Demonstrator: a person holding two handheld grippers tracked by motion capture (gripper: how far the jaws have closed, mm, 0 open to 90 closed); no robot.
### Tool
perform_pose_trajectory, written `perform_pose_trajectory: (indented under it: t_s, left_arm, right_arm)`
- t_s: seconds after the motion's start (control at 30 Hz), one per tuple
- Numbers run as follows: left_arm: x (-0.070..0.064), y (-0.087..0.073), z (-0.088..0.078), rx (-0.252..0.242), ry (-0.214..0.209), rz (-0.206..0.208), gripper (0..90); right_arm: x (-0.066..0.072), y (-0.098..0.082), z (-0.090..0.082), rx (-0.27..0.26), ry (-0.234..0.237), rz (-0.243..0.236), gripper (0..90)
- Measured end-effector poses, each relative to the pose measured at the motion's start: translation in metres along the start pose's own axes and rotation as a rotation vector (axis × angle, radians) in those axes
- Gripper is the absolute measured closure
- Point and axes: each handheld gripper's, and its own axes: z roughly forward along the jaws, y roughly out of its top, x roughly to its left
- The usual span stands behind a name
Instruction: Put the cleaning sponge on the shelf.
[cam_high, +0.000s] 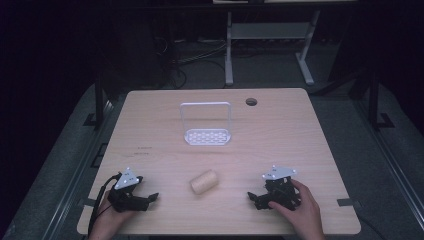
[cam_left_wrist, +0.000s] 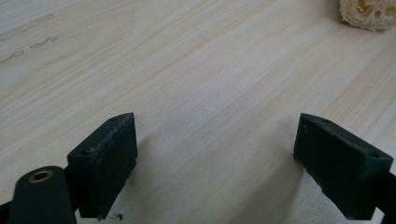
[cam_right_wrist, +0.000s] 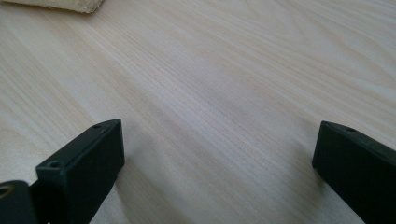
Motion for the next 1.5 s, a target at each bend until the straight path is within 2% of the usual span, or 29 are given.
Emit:
perform_pose_trajectory:
  t_s: [0.23,0.5,0.8,1.5]
  left_arm:
    - [0.0,0.0,0.0,0.0,-0.001,0.001,13.0]
    - [0.001,0.002,0.001,0.001,-0.021,-0.002,13.1]
    - [-0.002,0.01,0.002,0.0,-0.045,0.021,13.2]
    - [-0.015,0.031,0.001,-0.056,-0.105,0.041,13.3]
  right_arm:
    - [0.0,0.0,0.0,0.001,-0.001,0.003,1.8]
    - [0.0,0.0,0.0,0.002,0.0,0.005,1.8]
    - [0.0,0.0,0.0,0.003,0.0,0.004,1.8]
    - [0.0,0.0,0.0,0.004,0.0,0.004,1.8]
